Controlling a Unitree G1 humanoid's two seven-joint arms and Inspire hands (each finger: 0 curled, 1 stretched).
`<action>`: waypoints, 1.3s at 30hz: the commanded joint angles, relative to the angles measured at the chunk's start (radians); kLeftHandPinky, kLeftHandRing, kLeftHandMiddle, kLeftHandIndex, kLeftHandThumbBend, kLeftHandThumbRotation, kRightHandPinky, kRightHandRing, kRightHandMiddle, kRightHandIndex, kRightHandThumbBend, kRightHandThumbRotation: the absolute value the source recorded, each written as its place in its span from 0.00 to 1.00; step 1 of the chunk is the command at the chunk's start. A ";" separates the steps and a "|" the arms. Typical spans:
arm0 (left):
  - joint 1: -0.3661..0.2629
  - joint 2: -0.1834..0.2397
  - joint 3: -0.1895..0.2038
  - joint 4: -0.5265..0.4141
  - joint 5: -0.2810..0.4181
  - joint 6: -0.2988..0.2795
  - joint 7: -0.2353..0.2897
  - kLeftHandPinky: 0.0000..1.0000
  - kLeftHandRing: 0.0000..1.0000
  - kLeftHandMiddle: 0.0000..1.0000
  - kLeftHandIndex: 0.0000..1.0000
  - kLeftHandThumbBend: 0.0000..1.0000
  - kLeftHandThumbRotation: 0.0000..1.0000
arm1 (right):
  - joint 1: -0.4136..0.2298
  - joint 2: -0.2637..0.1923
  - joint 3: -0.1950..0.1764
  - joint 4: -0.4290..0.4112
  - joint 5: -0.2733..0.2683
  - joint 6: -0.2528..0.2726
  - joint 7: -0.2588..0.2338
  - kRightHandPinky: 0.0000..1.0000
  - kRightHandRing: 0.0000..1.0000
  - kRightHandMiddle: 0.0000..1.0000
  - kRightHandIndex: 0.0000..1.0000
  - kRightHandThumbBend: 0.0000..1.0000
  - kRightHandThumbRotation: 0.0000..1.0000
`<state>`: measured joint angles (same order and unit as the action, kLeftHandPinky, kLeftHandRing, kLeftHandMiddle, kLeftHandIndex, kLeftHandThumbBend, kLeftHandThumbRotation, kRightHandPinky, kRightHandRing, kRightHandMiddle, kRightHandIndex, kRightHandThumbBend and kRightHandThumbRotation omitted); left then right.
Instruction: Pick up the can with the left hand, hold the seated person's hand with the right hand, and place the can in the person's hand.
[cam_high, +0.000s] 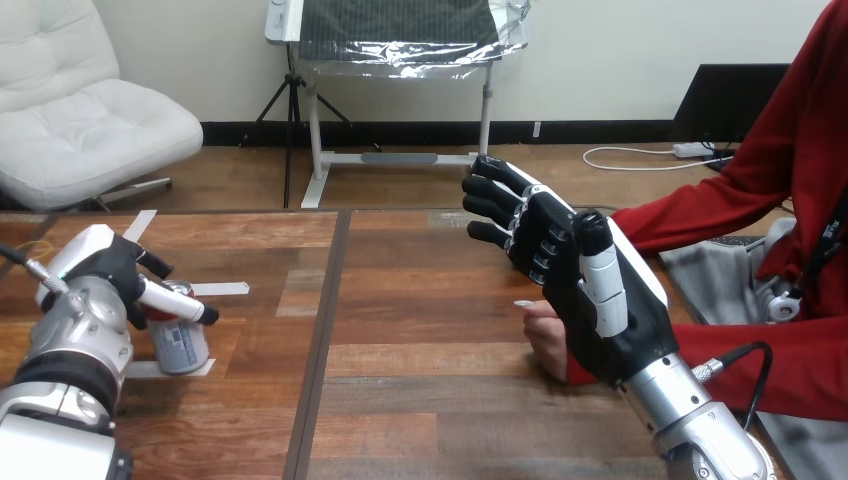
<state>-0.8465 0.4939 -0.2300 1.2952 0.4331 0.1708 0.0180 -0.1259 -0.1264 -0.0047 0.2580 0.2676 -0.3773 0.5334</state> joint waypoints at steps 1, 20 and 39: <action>-0.082 0.000 -0.004 -0.018 0.007 -0.005 0.021 0.43 0.49 0.55 0.65 0.68 0.00 | -0.033 -0.006 -0.013 -0.044 0.003 -0.010 -0.006 0.88 0.91 0.89 0.90 0.90 1.00; -0.083 -0.004 -0.008 -0.018 0.013 0.008 0.040 0.39 0.48 0.54 0.57 0.63 0.00 | -0.031 -0.008 -0.015 -0.049 0.007 -0.004 -0.007 0.89 0.91 0.88 0.89 0.91 1.00; -0.082 -0.002 -0.006 -0.021 0.013 0.005 0.042 0.40 0.49 0.55 0.55 0.69 0.00 | -0.030 -0.006 -0.015 -0.050 0.002 -0.005 -0.016 0.89 0.91 0.88 0.89 0.91 1.00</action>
<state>-0.8465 0.4928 -0.2295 1.2952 0.4378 0.1834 0.0390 -0.1259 -0.1263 -0.0047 0.2580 0.2676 -0.3772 0.5285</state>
